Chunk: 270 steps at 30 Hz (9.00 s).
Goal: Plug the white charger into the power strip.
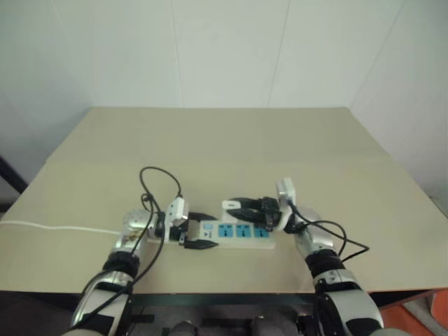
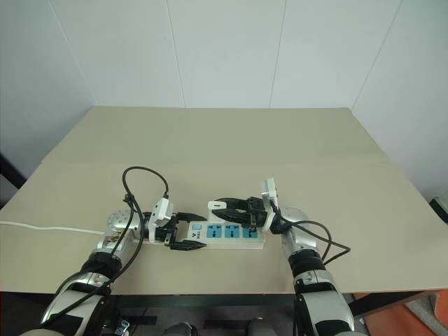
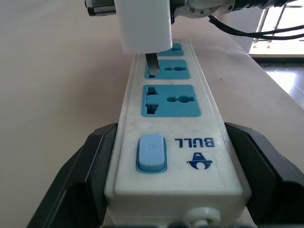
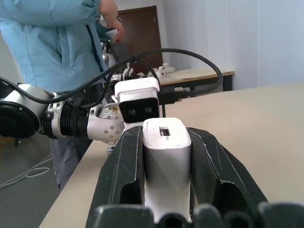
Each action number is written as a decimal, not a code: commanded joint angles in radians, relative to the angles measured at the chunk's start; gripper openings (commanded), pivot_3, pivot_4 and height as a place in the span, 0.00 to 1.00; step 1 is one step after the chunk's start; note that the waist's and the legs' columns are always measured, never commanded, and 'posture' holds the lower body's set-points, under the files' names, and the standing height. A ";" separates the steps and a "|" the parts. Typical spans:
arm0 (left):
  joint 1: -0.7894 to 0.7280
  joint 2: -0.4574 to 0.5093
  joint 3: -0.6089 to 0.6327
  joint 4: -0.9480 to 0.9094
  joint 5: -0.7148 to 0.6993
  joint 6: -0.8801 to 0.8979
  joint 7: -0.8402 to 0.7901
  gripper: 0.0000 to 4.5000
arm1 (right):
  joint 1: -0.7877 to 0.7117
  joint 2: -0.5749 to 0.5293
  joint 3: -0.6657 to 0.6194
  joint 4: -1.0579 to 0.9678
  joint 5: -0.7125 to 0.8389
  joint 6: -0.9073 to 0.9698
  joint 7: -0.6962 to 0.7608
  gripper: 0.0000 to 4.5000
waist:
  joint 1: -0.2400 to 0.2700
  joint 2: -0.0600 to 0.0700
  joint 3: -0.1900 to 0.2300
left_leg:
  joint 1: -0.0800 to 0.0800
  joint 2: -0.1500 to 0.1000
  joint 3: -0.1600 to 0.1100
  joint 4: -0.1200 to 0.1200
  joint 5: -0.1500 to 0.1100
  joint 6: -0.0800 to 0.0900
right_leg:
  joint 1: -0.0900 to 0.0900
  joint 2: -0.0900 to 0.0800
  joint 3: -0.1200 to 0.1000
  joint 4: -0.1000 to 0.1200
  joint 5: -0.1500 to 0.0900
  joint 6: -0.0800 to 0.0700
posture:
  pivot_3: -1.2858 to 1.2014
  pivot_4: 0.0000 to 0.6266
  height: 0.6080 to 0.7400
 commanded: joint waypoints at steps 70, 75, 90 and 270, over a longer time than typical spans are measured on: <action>0.023 0.048 -0.051 -0.012 0.016 0.031 0.004 0.73 | -0.092 0.004 0.088 0.338 -0.175 -0.242 0.001 0.25 | -0.022 -0.001 -0.001 | 0.026 0.000 0.000 -0.013 0.000 0.000 | 0.020 0.000 0.001 -0.004 -0.006 -0.001 | 0.52 0.24 1.00; 0.038 0.058 -0.047 -0.026 0.012 0.032 0.003 0.73 | -0.123 0.012 0.078 0.393 -0.168 -0.219 0.010 0.25 | -0.023 -0.001 -0.002 | 0.026 0.000 0.000 -0.014 0.000 0.000 | 0.020 0.000 0.001 -0.004 -0.006 -0.001 | 0.52 0.24 1.00; 0.079 0.093 -0.043 -0.077 0.001 0.042 0.006 0.73 | -0.108 0.022 0.059 0.453 -0.178 -0.262 0.003 0.25 | -0.037 -0.001 -0.004 | 0.028 0.001 0.001 -0.016 0.000 0.000 | 0.020 0.001 0.001 -0.004 -0.007 -0.003 | 0.52 0.24 1.00; 0.086 0.138 -0.110 -0.065 0.034 0.045 -0.015 0.73 | -0.122 0.009 0.073 0.051 -0.149 -0.033 -0.087 0.25 | -0.036 0.006 0.004 | 0.013 -0.002 -0.015 -0.045 0.006 -0.009 | -0.004 0.004 -0.002 -0.016 -0.006 -0.008 | 0.52 0.24 1.00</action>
